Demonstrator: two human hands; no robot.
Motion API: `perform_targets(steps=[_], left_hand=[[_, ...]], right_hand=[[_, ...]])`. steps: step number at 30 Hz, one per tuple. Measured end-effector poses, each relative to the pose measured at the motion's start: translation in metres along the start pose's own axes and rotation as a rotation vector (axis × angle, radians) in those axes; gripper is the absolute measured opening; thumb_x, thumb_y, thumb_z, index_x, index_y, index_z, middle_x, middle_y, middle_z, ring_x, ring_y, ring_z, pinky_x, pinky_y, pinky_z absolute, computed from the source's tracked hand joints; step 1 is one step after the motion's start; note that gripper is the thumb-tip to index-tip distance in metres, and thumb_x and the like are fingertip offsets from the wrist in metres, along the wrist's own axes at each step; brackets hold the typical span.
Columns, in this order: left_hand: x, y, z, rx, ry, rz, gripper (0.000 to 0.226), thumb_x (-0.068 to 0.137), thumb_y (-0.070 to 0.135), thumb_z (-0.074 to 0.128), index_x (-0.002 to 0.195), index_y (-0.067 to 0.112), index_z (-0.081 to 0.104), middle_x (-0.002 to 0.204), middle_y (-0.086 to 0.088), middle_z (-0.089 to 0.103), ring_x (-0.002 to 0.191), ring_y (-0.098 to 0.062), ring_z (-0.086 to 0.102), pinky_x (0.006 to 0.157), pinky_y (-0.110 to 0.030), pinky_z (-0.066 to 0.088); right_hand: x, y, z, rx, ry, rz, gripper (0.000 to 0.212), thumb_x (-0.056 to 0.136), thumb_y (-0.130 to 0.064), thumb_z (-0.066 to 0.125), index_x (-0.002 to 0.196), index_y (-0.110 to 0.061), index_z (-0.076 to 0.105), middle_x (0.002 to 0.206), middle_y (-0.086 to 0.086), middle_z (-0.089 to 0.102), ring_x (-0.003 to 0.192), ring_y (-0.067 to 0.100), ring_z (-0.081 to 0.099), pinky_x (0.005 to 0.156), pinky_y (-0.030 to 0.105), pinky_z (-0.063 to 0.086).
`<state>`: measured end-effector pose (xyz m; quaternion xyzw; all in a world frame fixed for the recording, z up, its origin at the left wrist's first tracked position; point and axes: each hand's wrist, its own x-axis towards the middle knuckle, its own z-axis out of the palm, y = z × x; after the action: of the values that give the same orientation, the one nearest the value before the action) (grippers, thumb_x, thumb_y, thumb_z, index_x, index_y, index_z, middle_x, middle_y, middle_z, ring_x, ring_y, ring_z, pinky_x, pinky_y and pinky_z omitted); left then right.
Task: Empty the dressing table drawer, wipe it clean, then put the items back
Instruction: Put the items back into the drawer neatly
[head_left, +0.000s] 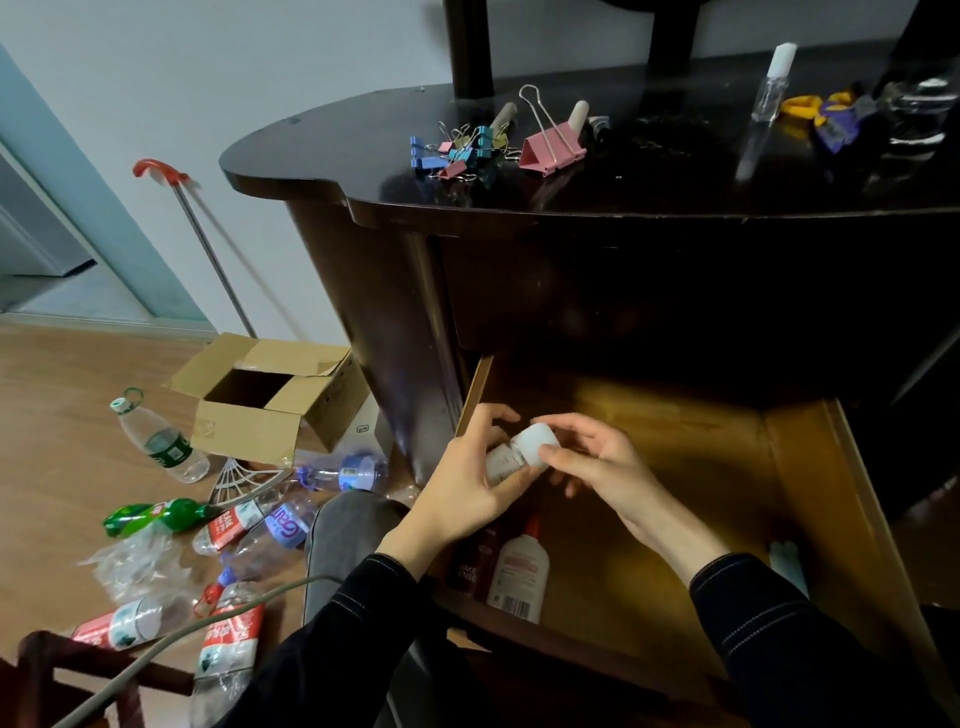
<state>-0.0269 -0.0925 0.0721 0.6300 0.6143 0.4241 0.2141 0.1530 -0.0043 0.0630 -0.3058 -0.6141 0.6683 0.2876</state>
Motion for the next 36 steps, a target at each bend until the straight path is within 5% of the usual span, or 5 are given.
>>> perform_targets(steps=[5, 11, 24, 33, 36], left_hand=[[0.003, 0.000, -0.003, -0.081, 0.071, 0.003, 0.052, 0.085, 0.013, 0.072, 0.128, 0.021, 0.044, 0.102, 0.003, 0.063, 0.090, -0.020, 0.064, 0.078, -0.045, 0.054], [0.003, 0.000, -0.004, -0.102, 0.064, 0.043, 0.050, 0.083, 0.003, 0.066, 0.128, 0.018, 0.049, 0.113, 0.003, 0.062, 0.102, -0.023, 0.064, 0.083, -0.044, 0.056], [0.004, 0.004, -0.002, 0.348, 0.104, 0.092, 0.010, 0.084, 0.021, 0.069, 0.094, 0.020, 0.066, 0.094, 0.010, 0.058, 0.090, -0.011, 0.050, 0.077, -0.028, 0.045], [0.004, 0.007, -0.002, 0.339, 0.101, 0.067, 0.004, 0.086, 0.014, 0.068, 0.088, 0.016, 0.068, 0.091, 0.008, 0.060, 0.088, -0.012, 0.053, 0.076, -0.026, 0.044], [0.004, 0.009, -0.002, 0.336, 0.095, 0.064, 0.003, 0.086, 0.012, 0.068, 0.087, 0.015, 0.068, 0.090, 0.008, 0.060, 0.087, -0.013, 0.054, 0.077, -0.029, 0.046]], right_hand=[[0.004, 0.004, -0.007, 0.014, 0.123, 0.090, 0.022, 0.091, -0.014, 0.065, 0.108, -0.025, 0.073, 0.104, 0.008, 0.070, 0.067, 0.012, 0.064, 0.055, 0.023, 0.050], [0.001, 0.009, 0.004, -0.175, -0.103, 0.094, 0.025, 0.090, -0.036, 0.074, 0.113, -0.026, 0.068, 0.101, -0.006, 0.076, 0.090, 0.011, 0.073, 0.065, 0.020, 0.054], [-0.012, 0.027, -0.028, -0.286, -0.070, 0.417, 0.068, 0.083, -0.019, 0.081, 0.133, -0.039, 0.040, 0.115, -0.005, 0.069, 0.098, 0.009, 0.068, 0.069, 0.027, 0.055], [-0.012, 0.048, -0.021, -0.618, -0.044, 0.539, 0.082, 0.090, -0.026, 0.075, 0.153, -0.009, 0.027, 0.131, 0.007, 0.049, 0.065, 0.013, 0.062, 0.047, 0.021, 0.048], [-0.013, 0.049, -0.020, -0.517, -0.060, 0.621, 0.073, 0.088, -0.017, 0.078, 0.146, -0.008, 0.035, 0.130, 0.009, 0.050, 0.090, 0.020, 0.066, 0.056, 0.025, 0.058]])
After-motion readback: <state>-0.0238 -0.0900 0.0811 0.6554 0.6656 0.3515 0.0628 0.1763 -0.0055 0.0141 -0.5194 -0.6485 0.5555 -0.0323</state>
